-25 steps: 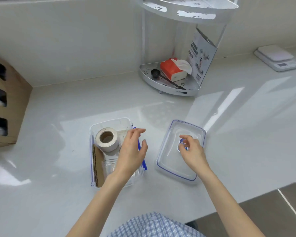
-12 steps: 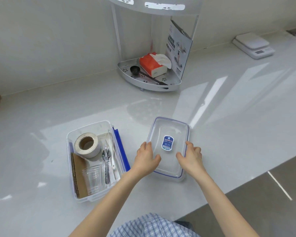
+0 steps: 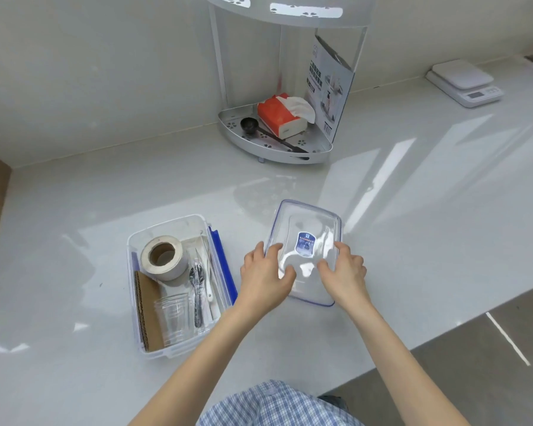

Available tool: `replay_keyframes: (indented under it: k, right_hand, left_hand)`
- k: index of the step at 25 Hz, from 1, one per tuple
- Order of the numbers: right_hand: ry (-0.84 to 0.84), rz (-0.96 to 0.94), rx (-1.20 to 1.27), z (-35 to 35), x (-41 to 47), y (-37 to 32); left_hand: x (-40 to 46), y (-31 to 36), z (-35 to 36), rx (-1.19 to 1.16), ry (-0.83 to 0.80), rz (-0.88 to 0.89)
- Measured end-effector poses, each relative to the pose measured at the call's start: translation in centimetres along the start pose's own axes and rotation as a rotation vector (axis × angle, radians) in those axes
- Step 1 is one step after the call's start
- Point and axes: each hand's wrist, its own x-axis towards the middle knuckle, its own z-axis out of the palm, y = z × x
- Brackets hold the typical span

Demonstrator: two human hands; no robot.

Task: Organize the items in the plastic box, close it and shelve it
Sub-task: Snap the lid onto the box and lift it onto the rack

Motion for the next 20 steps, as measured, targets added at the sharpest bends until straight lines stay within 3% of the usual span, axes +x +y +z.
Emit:
replay_keyframes:
  k: [7, 15, 20]
  right_hand:
    - [0.012, -0.242, 0.113, 0.9, -1.1, -4.5]
    - [-0.172, -0.467, 0.150, 6.2, -5.0, -7.7]
    - [-0.247, -0.491, 0.134, 8.3, -6.6, -7.3]
  left_hand:
    - [-2.2, -2.1, -5.4, -0.221, 0.372, 0.050]
    - [-7.3, -8.8, -8.6, -0.305, 0.554, -0.166]
    - [-9.6, -11.6, -8.5, -0.379, 0.590, -0.253]
